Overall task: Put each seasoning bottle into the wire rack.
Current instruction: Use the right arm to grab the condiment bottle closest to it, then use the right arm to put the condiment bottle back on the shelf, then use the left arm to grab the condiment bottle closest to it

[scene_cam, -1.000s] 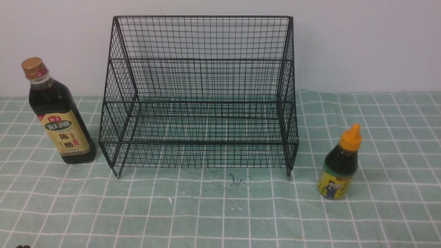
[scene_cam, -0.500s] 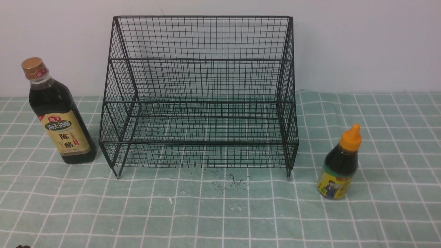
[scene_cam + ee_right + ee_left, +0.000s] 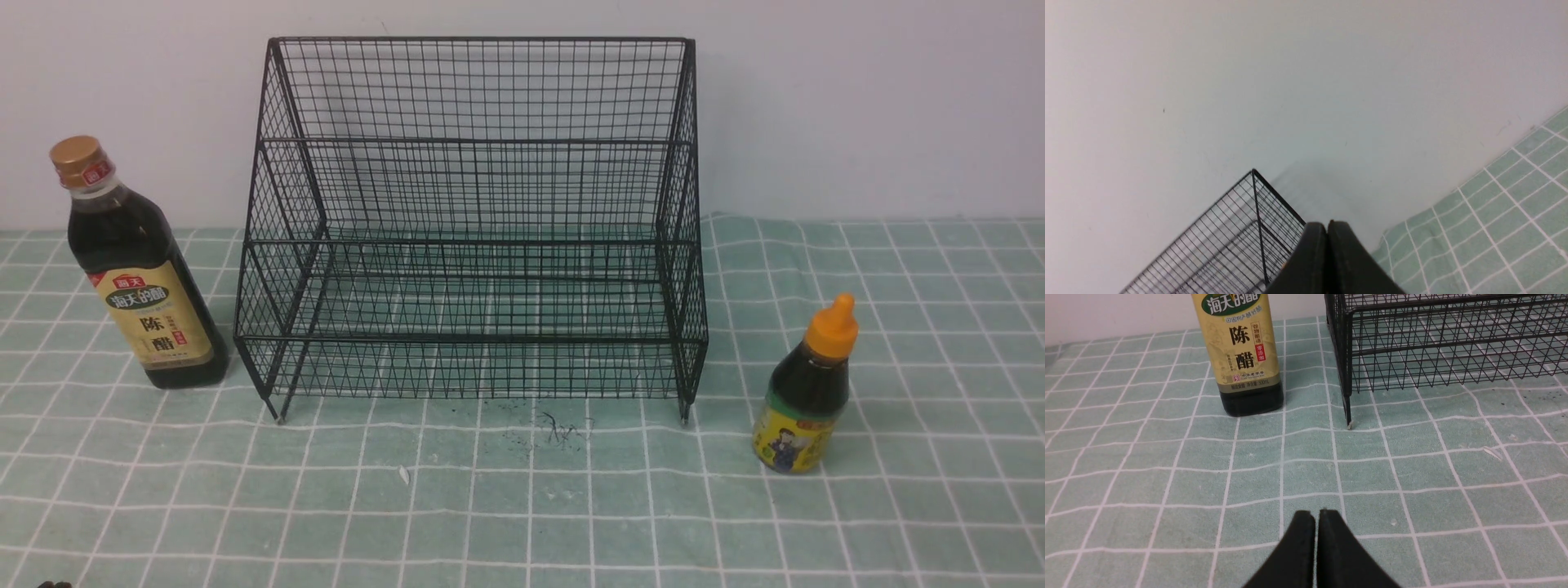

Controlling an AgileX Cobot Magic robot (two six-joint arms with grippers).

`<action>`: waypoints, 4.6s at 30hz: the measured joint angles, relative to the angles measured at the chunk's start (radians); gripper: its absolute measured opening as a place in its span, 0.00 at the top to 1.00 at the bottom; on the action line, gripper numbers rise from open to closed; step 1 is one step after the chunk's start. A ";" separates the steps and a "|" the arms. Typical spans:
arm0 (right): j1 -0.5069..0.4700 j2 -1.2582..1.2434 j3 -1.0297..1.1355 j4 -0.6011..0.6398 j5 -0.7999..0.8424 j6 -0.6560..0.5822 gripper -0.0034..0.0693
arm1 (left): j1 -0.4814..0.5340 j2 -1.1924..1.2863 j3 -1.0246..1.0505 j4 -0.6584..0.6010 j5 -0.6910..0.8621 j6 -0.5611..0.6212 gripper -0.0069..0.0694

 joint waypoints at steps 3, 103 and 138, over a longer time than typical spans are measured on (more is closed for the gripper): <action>0.000 0.000 -0.021 0.049 -0.008 0.003 0.97 | 0.000 0.000 0.000 0.000 0.000 0.000 0.92; 0.520 2.029 -1.998 -0.677 1.296 -0.075 0.38 | 0.000 0.000 0.000 0.000 0.000 0.000 0.92; 0.520 0.344 -0.576 -0.689 0.263 0.079 0.97 | 0.000 0.000 0.000 0.000 0.000 0.000 0.92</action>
